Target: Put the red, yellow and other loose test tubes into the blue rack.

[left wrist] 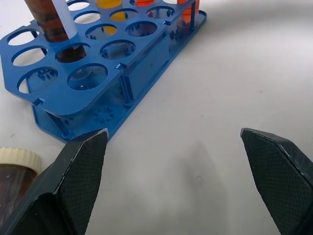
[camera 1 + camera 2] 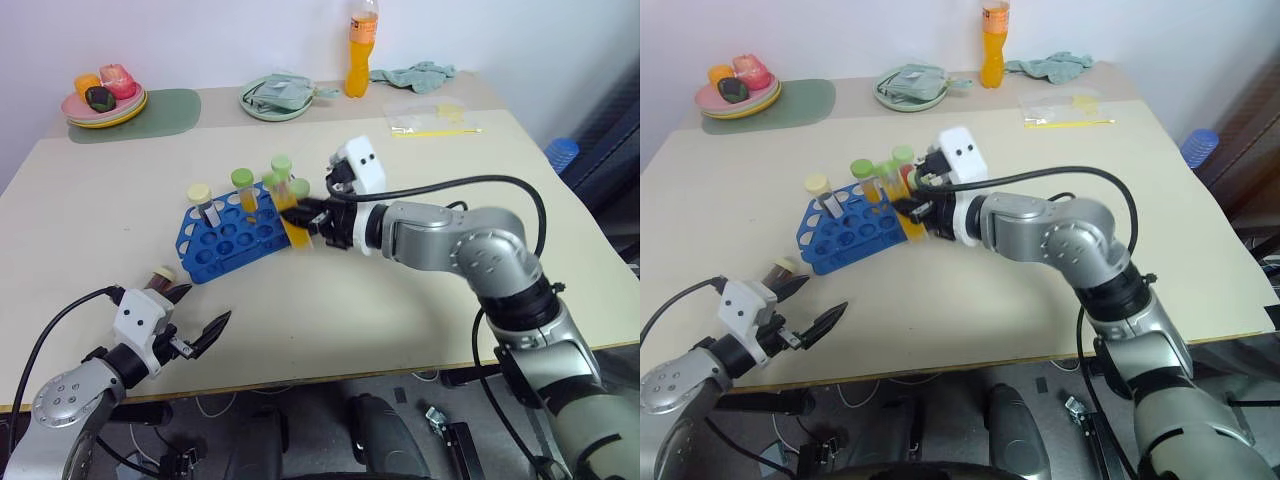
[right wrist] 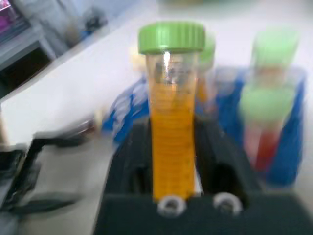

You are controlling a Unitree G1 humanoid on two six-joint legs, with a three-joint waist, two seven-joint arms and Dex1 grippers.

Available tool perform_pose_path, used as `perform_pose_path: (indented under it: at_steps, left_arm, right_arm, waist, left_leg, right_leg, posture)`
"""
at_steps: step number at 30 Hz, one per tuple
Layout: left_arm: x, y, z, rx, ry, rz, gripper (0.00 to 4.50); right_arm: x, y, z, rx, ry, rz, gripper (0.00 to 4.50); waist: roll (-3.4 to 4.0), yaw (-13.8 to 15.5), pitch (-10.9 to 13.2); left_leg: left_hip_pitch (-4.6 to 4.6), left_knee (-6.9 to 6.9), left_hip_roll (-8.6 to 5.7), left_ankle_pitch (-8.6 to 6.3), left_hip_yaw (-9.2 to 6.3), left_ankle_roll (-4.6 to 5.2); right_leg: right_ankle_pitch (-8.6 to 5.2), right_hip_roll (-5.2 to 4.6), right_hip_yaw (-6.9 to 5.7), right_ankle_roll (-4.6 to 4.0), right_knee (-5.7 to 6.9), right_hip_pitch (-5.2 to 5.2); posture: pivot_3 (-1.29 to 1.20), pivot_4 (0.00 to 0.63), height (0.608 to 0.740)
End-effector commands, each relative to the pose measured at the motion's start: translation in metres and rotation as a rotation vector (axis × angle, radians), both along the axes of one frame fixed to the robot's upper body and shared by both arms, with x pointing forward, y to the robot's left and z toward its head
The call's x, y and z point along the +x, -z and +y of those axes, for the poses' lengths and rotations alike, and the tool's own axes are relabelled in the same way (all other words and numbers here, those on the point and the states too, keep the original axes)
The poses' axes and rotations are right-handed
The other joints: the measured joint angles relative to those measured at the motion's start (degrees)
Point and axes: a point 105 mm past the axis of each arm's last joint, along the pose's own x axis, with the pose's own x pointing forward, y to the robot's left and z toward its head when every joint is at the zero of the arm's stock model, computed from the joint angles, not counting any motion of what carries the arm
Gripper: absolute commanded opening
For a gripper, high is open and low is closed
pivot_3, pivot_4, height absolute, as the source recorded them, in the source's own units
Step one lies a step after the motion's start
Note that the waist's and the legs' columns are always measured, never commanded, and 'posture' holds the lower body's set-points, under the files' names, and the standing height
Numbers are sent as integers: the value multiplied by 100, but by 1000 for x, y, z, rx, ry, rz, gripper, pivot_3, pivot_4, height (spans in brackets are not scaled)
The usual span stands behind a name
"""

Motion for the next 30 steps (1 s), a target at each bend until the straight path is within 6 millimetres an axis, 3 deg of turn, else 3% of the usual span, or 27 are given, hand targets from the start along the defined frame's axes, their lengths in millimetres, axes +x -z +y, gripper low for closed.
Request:
perform_pose_path:
  at_steps: [1,9,21,30]
  left_arm:
    - [9,-24,2,-91,-47,-104,4500]
    - [11,-40,-5,-123,-47,-153,4500]
    - [10,-62,-30,-115,-17,-156,4500]
    - [16,-66,-34,-109,-5,-150,4500]
  right_arm:
    - [3,-17,27,130,-8,-341,848]
    - [9,10,66,224,-16,-382,848]
    - [26,47,62,192,59,-338,848]
    - [35,58,57,170,113,-324,848]
  waist:
    - [2,-14,1]
    - [-5,38,-3]
    - [-4,77,-2]
    - [-4,67,-2]
  left_leg:
    - [2,-1,2,0,1,0]
    - [0,-1,8,1,3,-4]
    - [3,0,4,2,0,-6]
    - [5,0,3,2,1,-7]
  right_leg:
    - [0,1,1,0,0,0]
    - [3,-5,4,-4,4,-3]
    - [4,-2,3,-4,11,-3]
    - [4,-1,3,-4,14,-3]
  posture:
    - [0,150,740]
    - [0,150,740]
    - [0,150,740]
    - [0,150,740]
